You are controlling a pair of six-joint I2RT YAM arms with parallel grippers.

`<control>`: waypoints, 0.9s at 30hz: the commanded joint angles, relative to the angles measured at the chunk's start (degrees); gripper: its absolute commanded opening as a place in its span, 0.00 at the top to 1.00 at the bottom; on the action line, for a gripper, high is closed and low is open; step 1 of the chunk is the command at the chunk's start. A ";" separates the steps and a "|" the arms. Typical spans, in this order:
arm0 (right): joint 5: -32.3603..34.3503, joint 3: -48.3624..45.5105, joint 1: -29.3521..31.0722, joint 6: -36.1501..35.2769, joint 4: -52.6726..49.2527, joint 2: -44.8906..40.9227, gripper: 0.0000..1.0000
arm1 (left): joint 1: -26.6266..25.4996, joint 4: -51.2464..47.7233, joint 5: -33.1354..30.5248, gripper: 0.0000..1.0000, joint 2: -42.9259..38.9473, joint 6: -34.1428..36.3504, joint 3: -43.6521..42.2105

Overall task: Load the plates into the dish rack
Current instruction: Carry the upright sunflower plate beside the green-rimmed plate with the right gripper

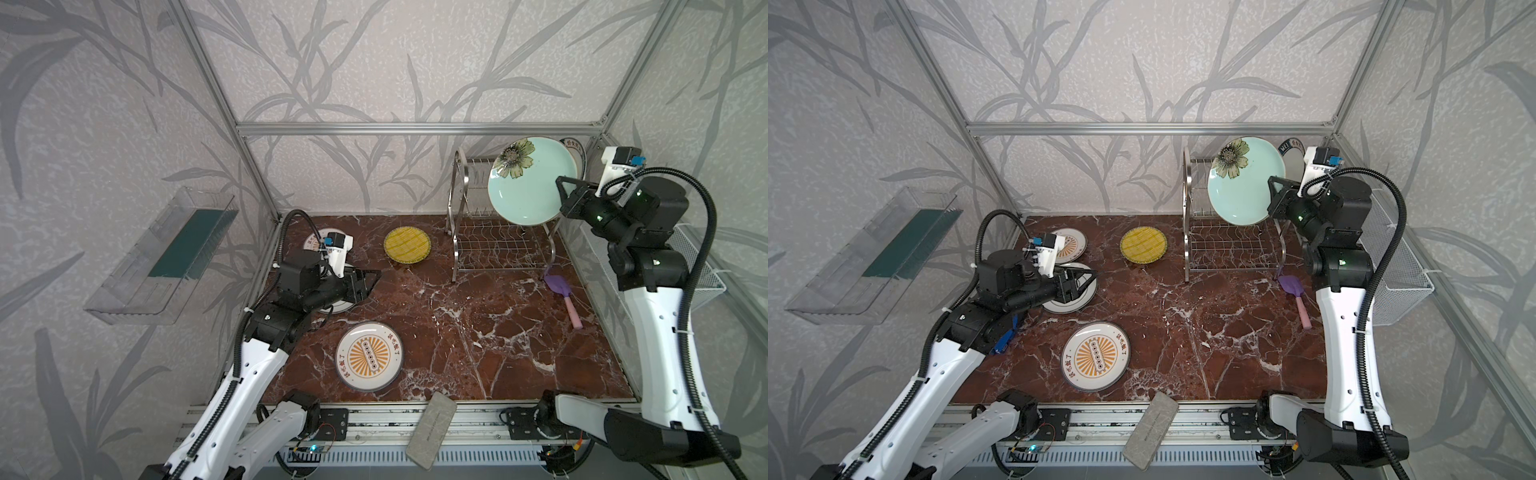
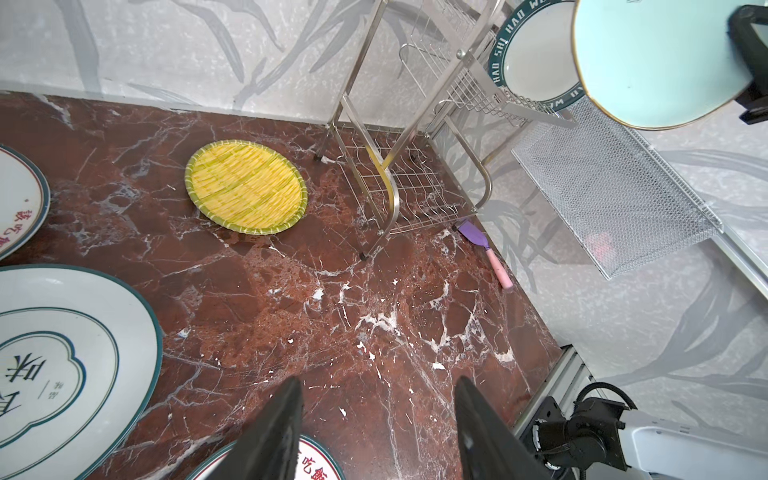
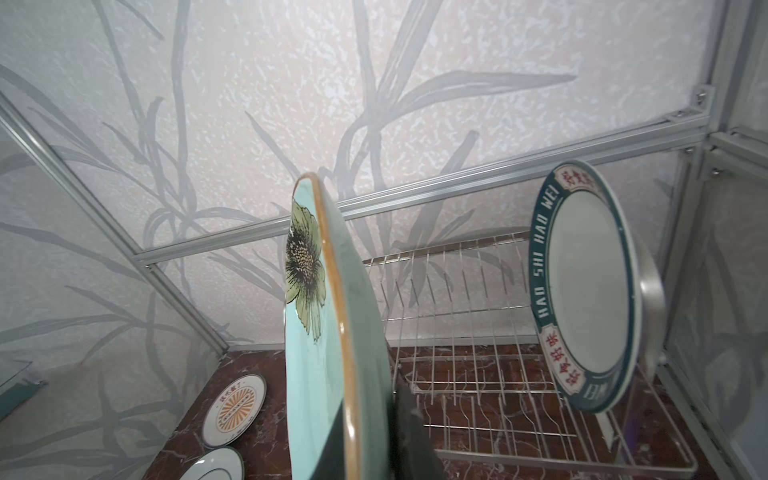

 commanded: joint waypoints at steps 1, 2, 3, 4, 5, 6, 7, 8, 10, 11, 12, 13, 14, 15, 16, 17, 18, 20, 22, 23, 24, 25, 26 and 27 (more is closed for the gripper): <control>6.11 5.53 -0.28 -3.47 4.02 0.27 1.00 | -0.17 -0.99 0.52 0.43 -1.34 2.29 -1.11; 7.25 6.35 -0.33 -4.31 3.66 0.83 1.00 | -0.16 -1.07 0.52 0.43 -1.60 2.50 -1.18; 8.14 6.96 -0.32 -4.96 3.54 1.32 1.00 | -0.17 -1.02 0.56 0.43 -1.78 2.58 -1.28; 9.12 7.54 -0.30 -5.60 3.50 2.05 1.00 | -0.17 -0.90 0.83 0.43 -2.03 2.58 -1.44; 9.64 8.07 -0.30 -6.18 3.76 2.66 1.00 | -0.17 -0.56 1.01 0.43 -2.32 2.60 -1.54; 10.09 8.68 -0.40 -6.61 3.87 3.35 1.00 | -0.15 -0.21 1.25 0.43 -2.57 2.51 -1.80; 10.45 9.52 -0.34 -6.95 3.81 4.26 1.00 | -0.17 0.22 1.42 0.43 -2.89 2.38 -2.03; 10.81 10.49 -0.41 -7.31 3.64 5.12 1.00 | -0.17 0.48 1.61 0.43 -3.12 2.33 -2.16; 11.80 12.12 -0.38 -8.14 3.31 6.70 1.00 | -0.17 0.62 1.83 0.43 -3.38 2.34 -2.32; 12.57 12.96 -0.38 -8.57 3.22 7.46 1.00 | -0.17 0.64 1.79 0.43 -3.48 2.34 -2.40; 13.21 13.58 -0.38 -8.97 3.11 7.99 1.00 | -0.17 0.66 1.68 0.43 -3.59 2.35 -2.43; 14.01 14.10 -0.40 -9.45 3.16 8.56 1.00 | -0.17 0.69 1.66 0.43 -3.57 2.34 -2.50; 14.78 14.53 -0.41 -9.89 3.34 9.01 1.00 | -0.17 0.72 1.66 0.43 -3.59 2.34 -2.62; 15.42 14.75 -0.41 -10.30 3.65 9.37 1.00 | -0.17 0.78 1.68 0.43 -3.57 2.34 -2.62; 16.01 14.89 -0.38 -10.75 3.97 9.68 1.00 | -0.17 0.87 1.82 0.43 -3.65 2.38 -2.63; 16.68 14.98 -0.34 -11.21 4.17 10.07 1.00 | -0.17 0.88 1.88 0.43 -3.65 2.42 -2.63; 17.19 15.11 -0.37 -11.63 4.43 10.43 1.00 | -0.17 0.92 1.92 0.43 -3.58 2.42 -2.56; 18.18 15.62 -0.34 -12.50 4.67 11.17 1.00 | -0.16 1.14 2.07 0.43 -3.62 2.34 -2.56; 18.75 15.88 -0.36 -13.44 5.17 11.80 1.00 | -0.17 1.32 2.05 0.43 -3.70 2.34 -2.64; 19.05 16.02 -0.35 -13.98 5.57 12.19 1.00 | -0.17 1.32 2.05 0.43 -3.70 2.42 -2.59; 19.21 16.27 -0.34 -14.50 5.87 12.60 1.00 | -0.17 1.31 2.08 0.43 -3.66 2.42 -2.71; 19.54 16.81 -0.32 -15.17 5.98 13.17 1.00 | -0.17 1.24 2.09 0.43 -3.66 2.47 -2.71; 19.85 17.91 -0.33 -15.88 5.66 14.01 1.00 | -0.17 1.18 2.01 0.43 -3.66 2.51 -2.65; 20.15 19.13 -0.39 -16.56 5.12 14.83 1.00 | -0.17 1.11 1.94 0.43 -3.73 2.58 -2.72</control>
